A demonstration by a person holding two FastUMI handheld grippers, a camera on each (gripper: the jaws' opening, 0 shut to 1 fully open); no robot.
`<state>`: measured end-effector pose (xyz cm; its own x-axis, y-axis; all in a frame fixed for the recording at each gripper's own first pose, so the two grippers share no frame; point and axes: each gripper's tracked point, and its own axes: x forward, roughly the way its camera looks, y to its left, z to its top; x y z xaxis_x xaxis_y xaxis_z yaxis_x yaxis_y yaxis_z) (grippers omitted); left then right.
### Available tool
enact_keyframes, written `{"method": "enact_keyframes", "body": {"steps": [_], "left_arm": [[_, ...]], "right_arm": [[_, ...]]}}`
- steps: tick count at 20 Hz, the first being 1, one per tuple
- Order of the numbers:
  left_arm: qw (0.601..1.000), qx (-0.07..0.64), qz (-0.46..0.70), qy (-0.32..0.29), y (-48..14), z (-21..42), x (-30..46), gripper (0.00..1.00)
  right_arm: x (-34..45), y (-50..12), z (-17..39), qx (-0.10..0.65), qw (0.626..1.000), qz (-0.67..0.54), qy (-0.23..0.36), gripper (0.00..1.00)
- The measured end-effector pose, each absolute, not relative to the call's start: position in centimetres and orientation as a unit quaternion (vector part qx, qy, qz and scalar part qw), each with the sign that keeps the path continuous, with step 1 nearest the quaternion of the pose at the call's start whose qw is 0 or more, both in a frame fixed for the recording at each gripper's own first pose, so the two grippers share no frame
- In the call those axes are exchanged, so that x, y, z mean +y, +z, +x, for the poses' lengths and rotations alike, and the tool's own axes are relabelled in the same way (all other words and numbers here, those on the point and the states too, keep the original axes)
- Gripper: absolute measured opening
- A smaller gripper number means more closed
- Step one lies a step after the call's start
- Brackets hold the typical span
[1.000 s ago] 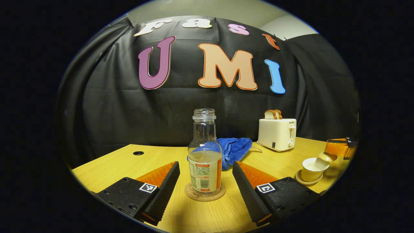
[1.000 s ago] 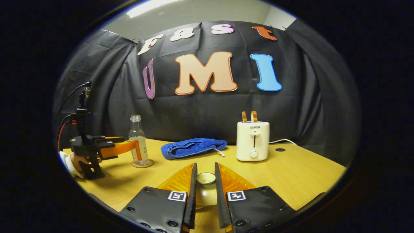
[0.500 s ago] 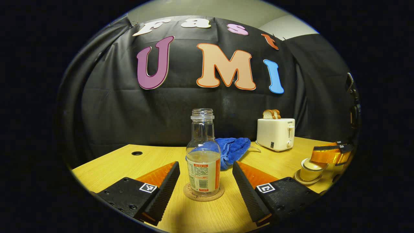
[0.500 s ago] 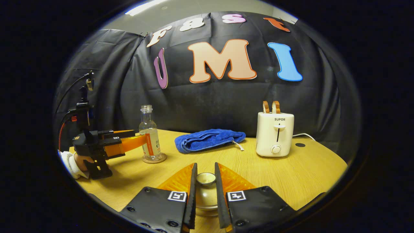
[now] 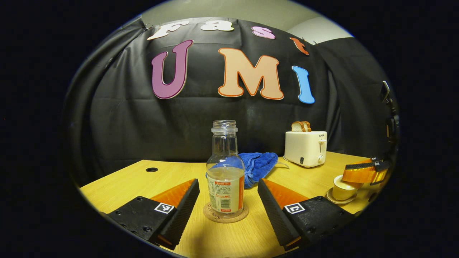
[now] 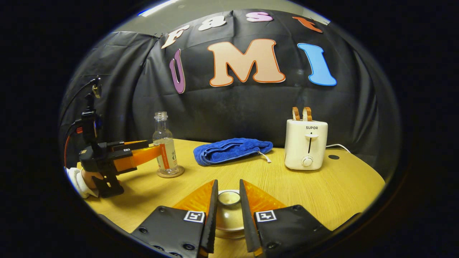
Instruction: Open the teacup lid with one hand, grasp the water bottle and pour water into the teacup with the other hand; after pouring, place the water bottle on the coaster and then close the teacup lid.
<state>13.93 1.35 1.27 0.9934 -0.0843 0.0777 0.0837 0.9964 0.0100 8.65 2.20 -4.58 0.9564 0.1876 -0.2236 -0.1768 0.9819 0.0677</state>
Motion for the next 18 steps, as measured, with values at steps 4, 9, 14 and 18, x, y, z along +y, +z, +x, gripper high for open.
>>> {"method": "enact_keyframes", "body": {"steps": [4, 9, 14, 18], "left_arm": [[0.998, -0.039, 0.003, -0.042, 1.3, 13.9, 1.4, 0.95], [0.998, -0.039, 0.003, -0.041, 1.2, 13.9, 1.4, 0.95], [0.998, -0.039, 0.003, -0.040, 1.2, 13.9, 1.4, 0.95], [0.999, -0.040, 0.002, -0.030, 1.3, 13.8, 1.9, 0.95]], "right_arm": [[2.2, -4.4, 8.5, 0.109, 0.990, 0.023, 0.092, 0.45], [2.2, -3.8, 8.2, 0.089, 0.991, 0.026, 0.096, 0.80], [1.6, -2.3, 7.6, 0.047, 0.995, 0.034, 0.085, 0.98], [0.0, -2.1, 7.5, 0.033, 0.998, 0.030, 0.042, 0.99]]}}
